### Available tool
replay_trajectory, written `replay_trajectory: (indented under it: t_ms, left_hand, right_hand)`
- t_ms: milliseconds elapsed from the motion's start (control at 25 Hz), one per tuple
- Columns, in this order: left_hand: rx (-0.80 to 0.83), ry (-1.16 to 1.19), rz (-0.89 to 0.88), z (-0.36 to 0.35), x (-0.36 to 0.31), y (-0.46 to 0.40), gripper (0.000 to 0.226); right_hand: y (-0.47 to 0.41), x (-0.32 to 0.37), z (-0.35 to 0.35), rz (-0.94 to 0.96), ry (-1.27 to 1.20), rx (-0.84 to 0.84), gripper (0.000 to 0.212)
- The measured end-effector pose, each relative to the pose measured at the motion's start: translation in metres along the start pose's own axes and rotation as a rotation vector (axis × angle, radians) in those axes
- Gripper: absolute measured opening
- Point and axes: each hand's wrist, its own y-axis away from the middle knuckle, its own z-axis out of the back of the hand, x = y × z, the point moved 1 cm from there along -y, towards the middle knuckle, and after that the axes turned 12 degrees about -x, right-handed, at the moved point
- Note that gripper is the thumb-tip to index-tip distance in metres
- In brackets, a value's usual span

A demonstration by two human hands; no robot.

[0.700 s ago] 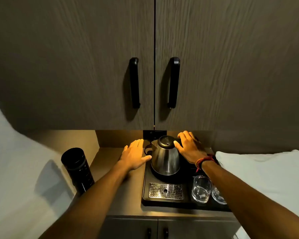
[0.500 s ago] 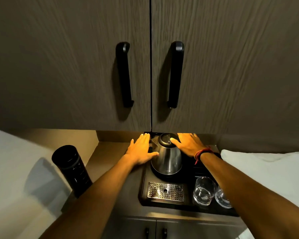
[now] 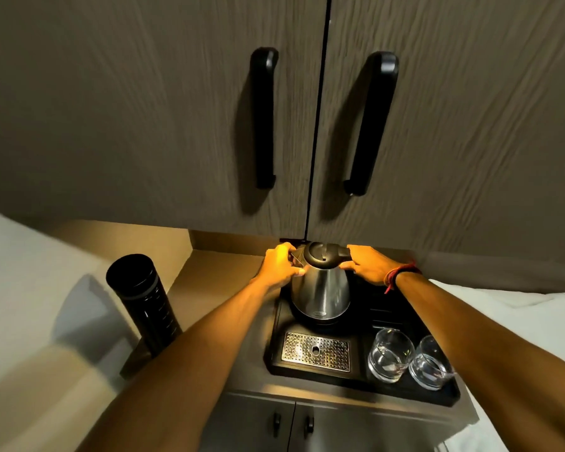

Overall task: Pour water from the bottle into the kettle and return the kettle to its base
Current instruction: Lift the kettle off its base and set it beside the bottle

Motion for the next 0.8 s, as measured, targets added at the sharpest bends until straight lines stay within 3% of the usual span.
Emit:
replay_trajectory:
  t_ms: [160, 280, 400, 520, 560, 680, 800]
  left_hand:
    - [-0.092, 0.081, 0.072, 0.021, 0.009, 0.003, 0.044]
    - [-0.173, 0.118, 0.140, 0.047, 0.021, 0.003, 0.046]
    - [-0.264, 0.126, 0.201, 0.073, 0.044, 0.006, 0.034]
    - [-0.378, -0.031, 0.234, 0.100, 0.069, 0.017, 0.028]
    - [-0.408, -0.098, 0.241, 0.107, 0.077, 0.022, 0.028]
    - [-0.450, -0.222, 0.307, 0.121, 0.095, 0.034, 0.031]
    - [-0.460, -0.232, 0.398, 0.118, 0.109, 0.045, 0.031]
  right_hand:
    - [-0.003, 0.028, 0.008, -0.045, -0.029, 0.071, 0.035]
    - [-0.002, 0.066, 0.007, -0.017, -0.082, 0.114, 0.017]
    - [0.001, 0.104, -0.005, 0.018, -0.134, 0.096, 0.037]
    - [-0.005, 0.111, -0.027, 0.045, 0.051, -0.057, 0.035]
    - [-0.007, 0.119, -0.034, -0.003, 0.022, -0.051, 0.031]
    - [-0.018, 0.150, -0.065, 0.143, -0.103, 0.074, 0.021]
    - [-0.036, 0.174, -0.095, 0.216, -0.129, 0.124, 0.031]
